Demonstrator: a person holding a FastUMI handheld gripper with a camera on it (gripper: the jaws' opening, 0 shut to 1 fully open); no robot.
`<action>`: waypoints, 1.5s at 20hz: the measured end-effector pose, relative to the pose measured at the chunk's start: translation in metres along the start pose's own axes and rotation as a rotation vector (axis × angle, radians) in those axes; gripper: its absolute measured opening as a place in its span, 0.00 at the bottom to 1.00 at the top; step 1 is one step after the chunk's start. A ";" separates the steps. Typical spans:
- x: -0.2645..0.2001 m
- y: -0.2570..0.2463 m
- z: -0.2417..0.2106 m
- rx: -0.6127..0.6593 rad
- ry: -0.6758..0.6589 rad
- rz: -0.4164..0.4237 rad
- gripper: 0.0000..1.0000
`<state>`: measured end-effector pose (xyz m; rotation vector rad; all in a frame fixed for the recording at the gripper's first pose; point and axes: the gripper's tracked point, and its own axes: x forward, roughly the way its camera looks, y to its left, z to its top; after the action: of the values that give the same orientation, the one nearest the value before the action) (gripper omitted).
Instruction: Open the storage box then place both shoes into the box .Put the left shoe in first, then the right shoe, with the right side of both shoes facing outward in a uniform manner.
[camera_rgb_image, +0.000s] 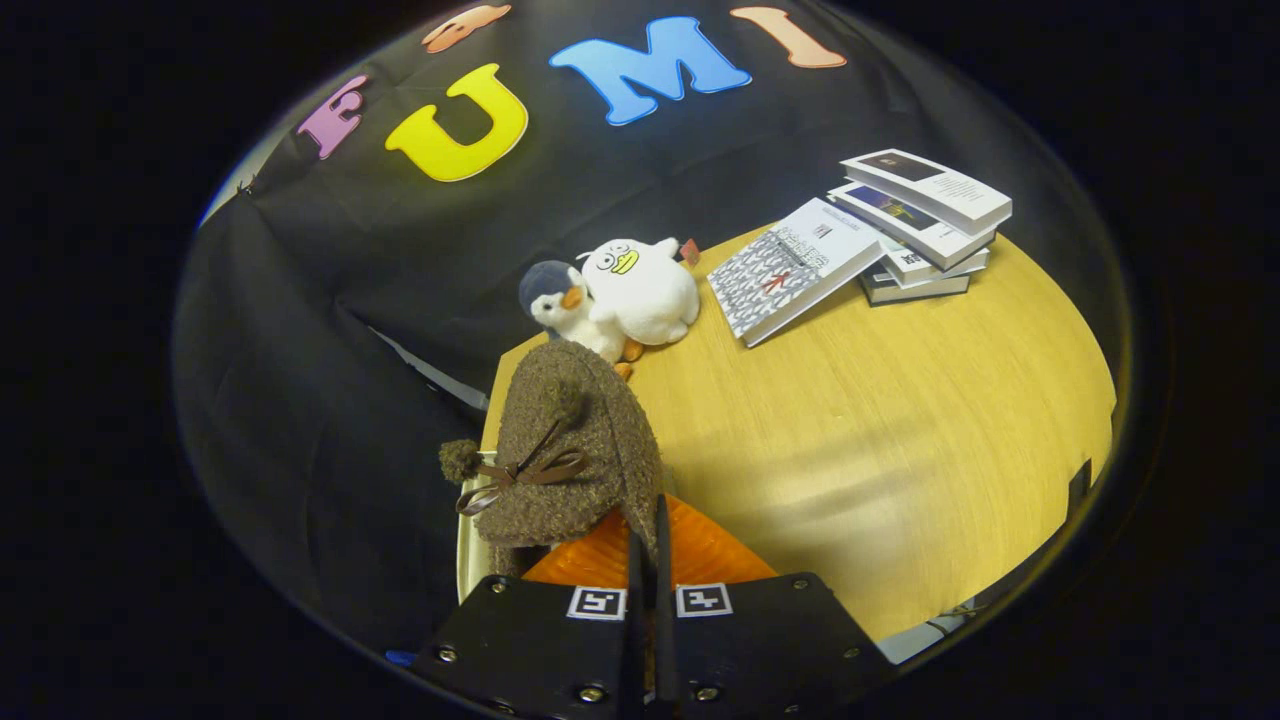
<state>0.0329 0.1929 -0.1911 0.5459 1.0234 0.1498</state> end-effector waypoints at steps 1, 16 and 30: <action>0.003 0.009 -0.003 0.001 0.007 0.014 0.04; 0.049 0.052 -0.054 -0.045 0.055 0.002 0.13; -0.054 0.046 0.032 -0.340 -0.327 0.078 0.98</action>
<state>0.0377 0.2009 -0.1136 0.2871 0.6401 0.2881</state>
